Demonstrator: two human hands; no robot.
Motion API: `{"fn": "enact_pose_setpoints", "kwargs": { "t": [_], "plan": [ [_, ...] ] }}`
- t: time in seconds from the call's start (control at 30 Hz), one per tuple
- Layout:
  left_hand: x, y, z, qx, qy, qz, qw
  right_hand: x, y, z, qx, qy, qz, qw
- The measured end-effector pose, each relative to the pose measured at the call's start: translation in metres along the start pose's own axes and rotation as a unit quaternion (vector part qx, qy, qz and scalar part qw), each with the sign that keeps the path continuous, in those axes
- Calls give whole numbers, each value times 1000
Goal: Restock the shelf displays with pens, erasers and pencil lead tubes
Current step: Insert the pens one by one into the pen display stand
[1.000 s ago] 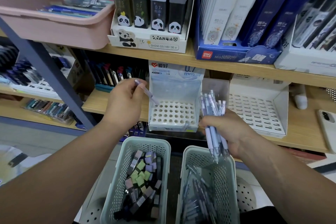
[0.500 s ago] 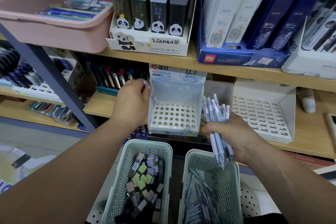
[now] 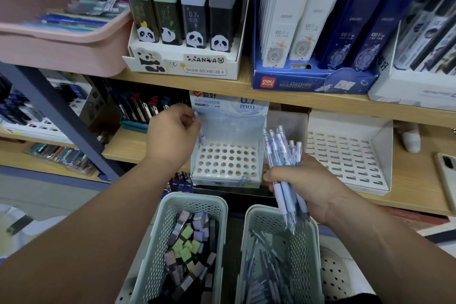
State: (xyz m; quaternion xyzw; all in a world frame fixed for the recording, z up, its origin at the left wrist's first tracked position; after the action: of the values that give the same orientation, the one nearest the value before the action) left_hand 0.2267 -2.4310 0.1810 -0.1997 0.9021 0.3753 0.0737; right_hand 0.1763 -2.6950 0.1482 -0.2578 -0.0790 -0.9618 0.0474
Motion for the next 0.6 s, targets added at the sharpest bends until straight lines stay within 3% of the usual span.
{"fn": "enact_pose_setpoints", "kwargs": {
  "t": [0.43, 0.6],
  "plan": [
    [-4, -9, -4, -22, 17, -10, 1000, 7, -8, -5, -33, -36, 68, 997],
    [5, 6, -14, 75, 60, -74, 993, 10, -13, -2, -72, -27, 85, 993]
  ]
}}
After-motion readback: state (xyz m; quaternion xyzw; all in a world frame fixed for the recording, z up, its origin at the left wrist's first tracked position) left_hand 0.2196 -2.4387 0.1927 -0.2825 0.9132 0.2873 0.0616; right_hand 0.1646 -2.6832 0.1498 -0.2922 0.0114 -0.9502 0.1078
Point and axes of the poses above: each hand's wrist, its own x-axis away from the middle knuckle, its own y-axis out of the back of the hand, z = x × y, the point moved 6 cm from there along -x, towards the middle knuckle
